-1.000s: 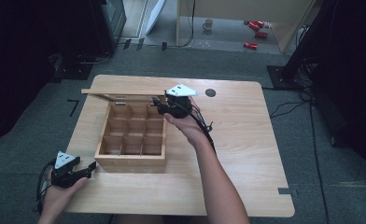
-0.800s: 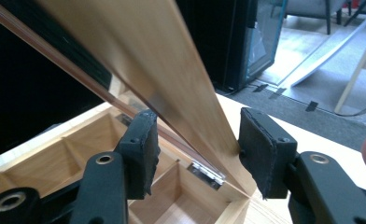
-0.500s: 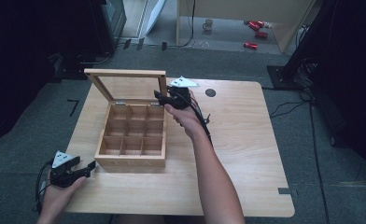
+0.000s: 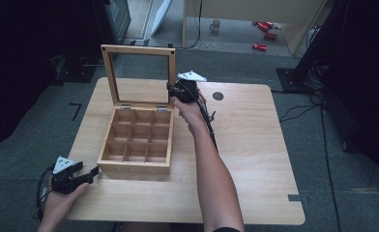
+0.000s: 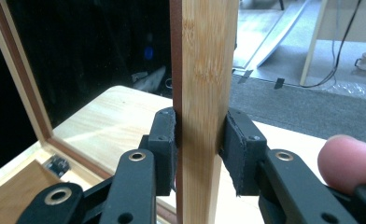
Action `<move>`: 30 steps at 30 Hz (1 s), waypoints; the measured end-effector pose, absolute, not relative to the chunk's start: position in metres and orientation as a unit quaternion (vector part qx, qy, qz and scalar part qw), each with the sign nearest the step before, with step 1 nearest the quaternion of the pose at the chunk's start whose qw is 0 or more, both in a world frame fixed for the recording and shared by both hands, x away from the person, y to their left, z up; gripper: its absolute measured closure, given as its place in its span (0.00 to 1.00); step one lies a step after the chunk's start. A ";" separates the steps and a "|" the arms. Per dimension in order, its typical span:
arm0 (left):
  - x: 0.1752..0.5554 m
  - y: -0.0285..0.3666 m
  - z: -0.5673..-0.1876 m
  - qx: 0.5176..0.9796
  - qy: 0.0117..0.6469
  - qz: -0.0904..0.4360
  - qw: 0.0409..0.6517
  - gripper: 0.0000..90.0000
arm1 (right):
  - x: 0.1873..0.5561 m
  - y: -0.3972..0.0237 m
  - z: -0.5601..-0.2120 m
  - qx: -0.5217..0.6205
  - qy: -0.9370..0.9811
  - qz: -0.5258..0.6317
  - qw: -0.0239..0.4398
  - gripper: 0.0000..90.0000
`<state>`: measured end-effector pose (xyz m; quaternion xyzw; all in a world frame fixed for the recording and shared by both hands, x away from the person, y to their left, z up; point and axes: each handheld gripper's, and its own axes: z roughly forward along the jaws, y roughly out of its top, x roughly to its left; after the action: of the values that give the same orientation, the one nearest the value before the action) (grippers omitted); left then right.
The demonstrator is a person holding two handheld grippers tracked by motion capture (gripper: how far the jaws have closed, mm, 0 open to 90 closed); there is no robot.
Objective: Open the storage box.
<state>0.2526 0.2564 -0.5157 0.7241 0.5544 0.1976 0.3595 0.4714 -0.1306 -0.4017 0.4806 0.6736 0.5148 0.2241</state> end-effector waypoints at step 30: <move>0.252 0.250 -0.517 0.745 0.544 0.220 0.318 0.15 | 0.440 -0.142 -0.405 0.493 0.700 0.466 0.220 0.15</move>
<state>0.2521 0.2504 -0.5169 0.7449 0.5439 0.2197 0.3178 0.4403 -0.1422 -0.4047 0.4932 0.7005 0.4664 0.2203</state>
